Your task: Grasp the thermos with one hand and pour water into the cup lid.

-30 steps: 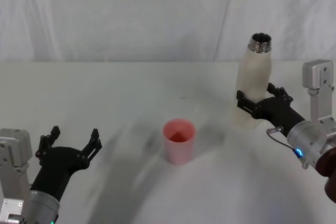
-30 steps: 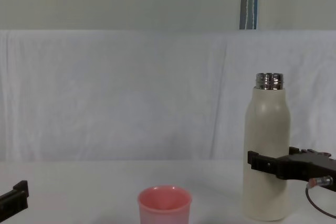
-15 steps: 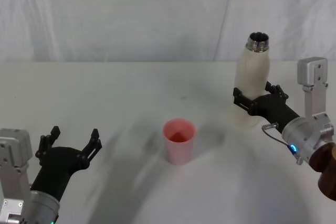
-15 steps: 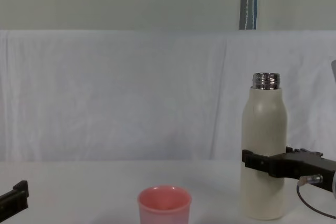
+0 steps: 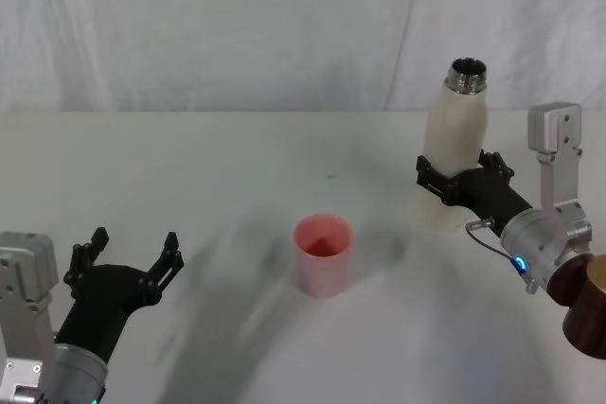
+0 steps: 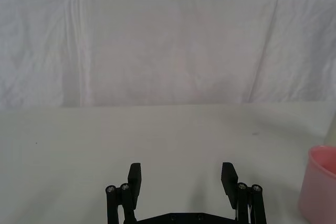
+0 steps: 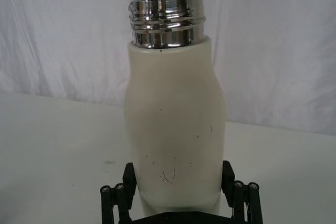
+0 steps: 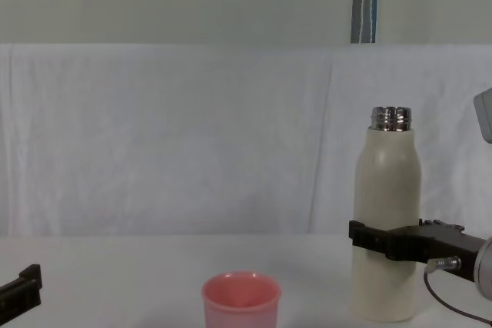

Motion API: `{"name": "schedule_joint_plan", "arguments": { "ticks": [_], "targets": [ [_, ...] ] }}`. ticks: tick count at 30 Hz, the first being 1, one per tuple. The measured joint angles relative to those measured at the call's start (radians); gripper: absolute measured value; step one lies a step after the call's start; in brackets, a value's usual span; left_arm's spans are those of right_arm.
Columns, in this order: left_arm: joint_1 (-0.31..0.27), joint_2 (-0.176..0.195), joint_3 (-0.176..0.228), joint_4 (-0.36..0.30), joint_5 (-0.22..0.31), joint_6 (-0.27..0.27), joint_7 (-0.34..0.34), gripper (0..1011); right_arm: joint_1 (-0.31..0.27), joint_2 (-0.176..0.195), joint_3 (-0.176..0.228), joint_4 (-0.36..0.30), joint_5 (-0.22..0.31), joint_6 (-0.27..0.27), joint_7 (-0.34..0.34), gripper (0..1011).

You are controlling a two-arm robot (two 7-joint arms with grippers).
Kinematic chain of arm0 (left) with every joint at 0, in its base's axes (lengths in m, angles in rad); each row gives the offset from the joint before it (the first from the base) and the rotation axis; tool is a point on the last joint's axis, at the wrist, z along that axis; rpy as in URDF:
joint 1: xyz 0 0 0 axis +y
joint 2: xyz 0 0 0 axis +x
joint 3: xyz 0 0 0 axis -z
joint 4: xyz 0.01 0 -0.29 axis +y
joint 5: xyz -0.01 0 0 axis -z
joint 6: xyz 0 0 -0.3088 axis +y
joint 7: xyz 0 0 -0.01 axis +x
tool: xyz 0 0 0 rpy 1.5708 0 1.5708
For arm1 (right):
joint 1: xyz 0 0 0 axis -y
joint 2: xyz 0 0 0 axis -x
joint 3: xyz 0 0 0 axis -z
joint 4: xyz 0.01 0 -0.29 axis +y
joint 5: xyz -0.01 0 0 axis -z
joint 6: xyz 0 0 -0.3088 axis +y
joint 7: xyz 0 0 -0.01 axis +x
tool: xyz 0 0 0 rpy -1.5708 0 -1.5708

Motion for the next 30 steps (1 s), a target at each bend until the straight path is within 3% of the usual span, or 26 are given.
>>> {"name": "schedule_joint_plan", "arguments": {
  "ticks": [30],
  "targets": [
    [0.000,0.000,0.000,0.000,0.000,0.000,0.000,1001,-0.002,0.003,0.001,-0.004,0.001,0.003,0.001,956]
  ]
}}
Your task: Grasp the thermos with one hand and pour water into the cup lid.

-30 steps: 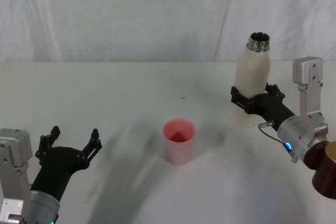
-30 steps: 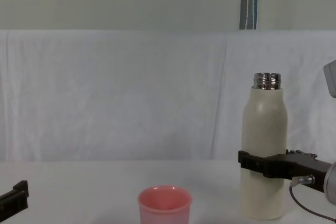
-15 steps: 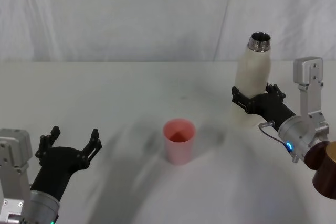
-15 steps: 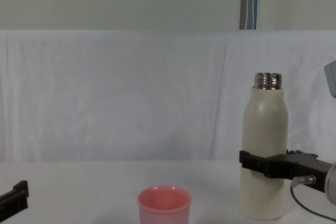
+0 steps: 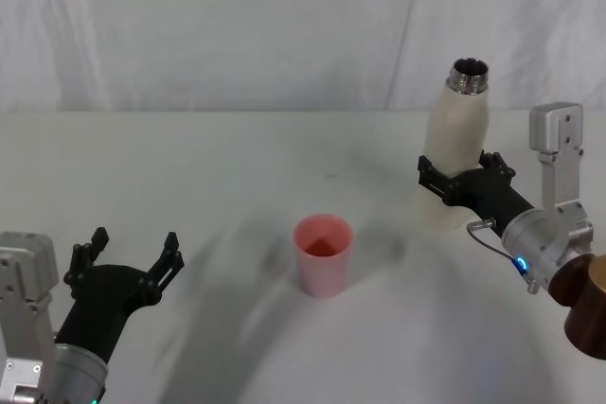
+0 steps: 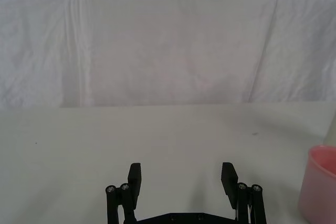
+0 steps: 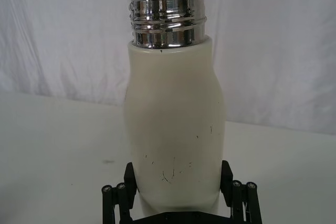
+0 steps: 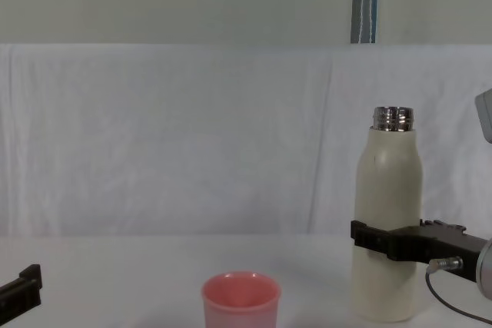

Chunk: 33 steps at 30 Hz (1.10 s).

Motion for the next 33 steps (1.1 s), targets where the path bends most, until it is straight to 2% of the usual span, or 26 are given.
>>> {"name": "schedule_joint_plan", "arguments": {
  "ticks": [19,33],
  "targets": [
    [0.000,0.000,0.000,0.000,0.000,0.000,0.000,1001,0.000,0.000,0.000,0.000,0.001,0.000,0.001,956],
    [0.000,0.000,0.000,0.000,0.000,0.000,0.000,1001,-0.018,0.034,0.019,-0.105,0.008,0.007,0.013,956]
  ]
}}
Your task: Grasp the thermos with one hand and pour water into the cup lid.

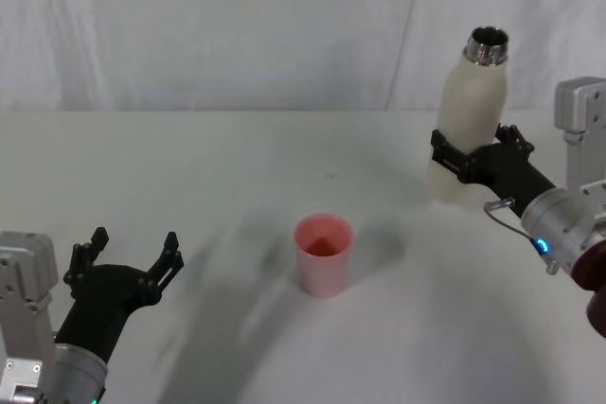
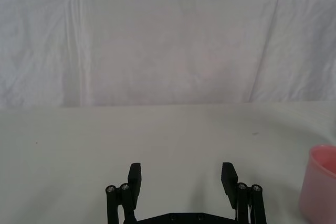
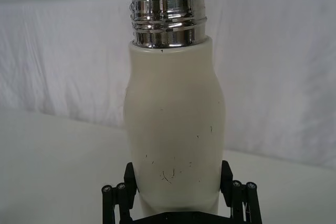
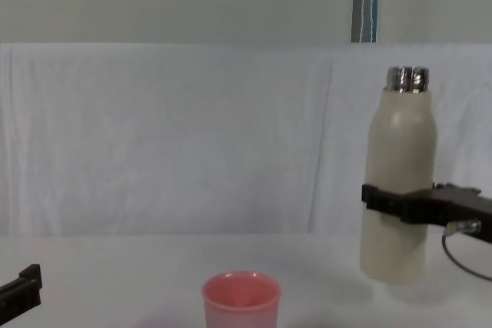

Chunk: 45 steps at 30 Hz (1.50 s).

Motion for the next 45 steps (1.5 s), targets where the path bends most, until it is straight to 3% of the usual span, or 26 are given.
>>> {"name": "schedule_joint_plan", "arguments": {
  "ticks": [7,17,20,33,45],
  "targets": [
    [0.000,0.000,0.000,0.000,0.000,0.000,0.000,1001,-0.025,0.038,0.004,-0.077,-0.023,0.006,-0.001,956],
    [0.000,0.000,0.000,0.000,0.000,0.000,0.000,1001,-0.093,0.121,-0.003,-0.215,-0.142,0.008,-0.028,956],
    [0.000,0.000,0.000,0.000,0.000,0.000,0.000,1001,-0.104,0.130,-0.003,-0.232,-0.161,0.007,-0.031,956],
    [0.000,0.000,0.000,0.000,0.000,0.000,0.000,1001,-0.215,0.206,-0.027,-0.365,-0.378,-0.015,-0.063,956],
    [0.000,0.000,0.000,0.000,0.000,0.000,0.000,1001,-0.239,0.226,-0.089,-0.372,-0.543,-0.044,-0.060,956]
  ]
}}
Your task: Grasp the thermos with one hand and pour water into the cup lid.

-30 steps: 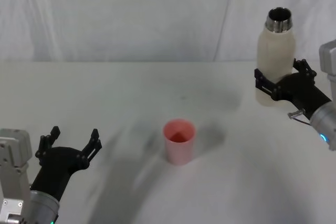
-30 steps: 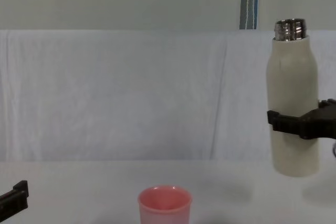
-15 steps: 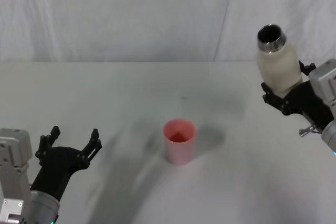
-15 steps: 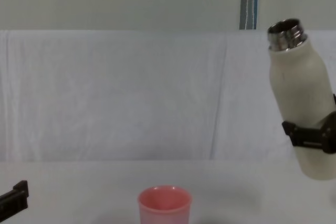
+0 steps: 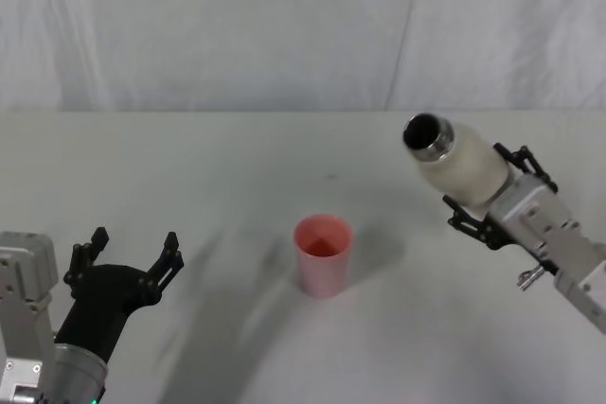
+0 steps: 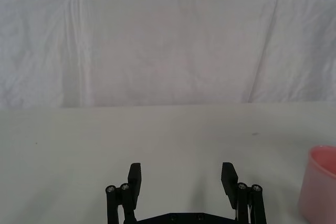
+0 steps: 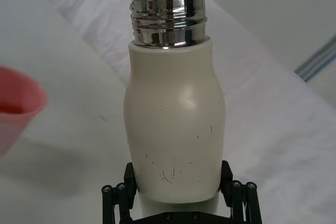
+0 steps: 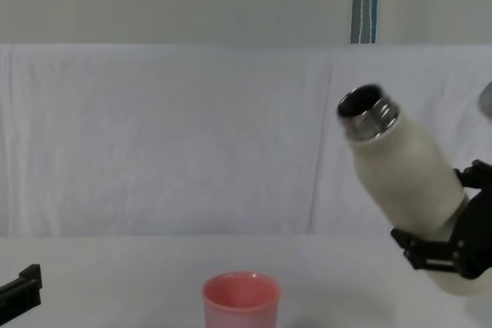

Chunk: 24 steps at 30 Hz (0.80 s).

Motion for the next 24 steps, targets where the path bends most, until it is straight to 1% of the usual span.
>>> {"name": "schedule_joint_plan", "arguments": {
  "ticks": [4,7,18,24],
  "targets": [
    [0.000,0.000,0.000,0.000,0.000,0.000,0.000,1001,0.014,-0.001,-0.026,0.018,-0.067,-0.017,0.001,956],
    [0.000,0.000,0.000,0.000,0.000,0.000,0.000,1001,0.027,-0.004,-0.040,0.033,-0.106,-0.029,0.005,956],
    [0.000,0.000,0.000,0.000,0.000,0.000,0.000,1001,0.072,-0.019,-0.077,0.080,-0.183,-0.060,0.013,956],
    [0.000,0.000,0.000,0.000,0.000,0.000,0.000,1001,0.096,-0.024,-0.091,0.102,-0.222,-0.065,0.006,956]
  ]
}}
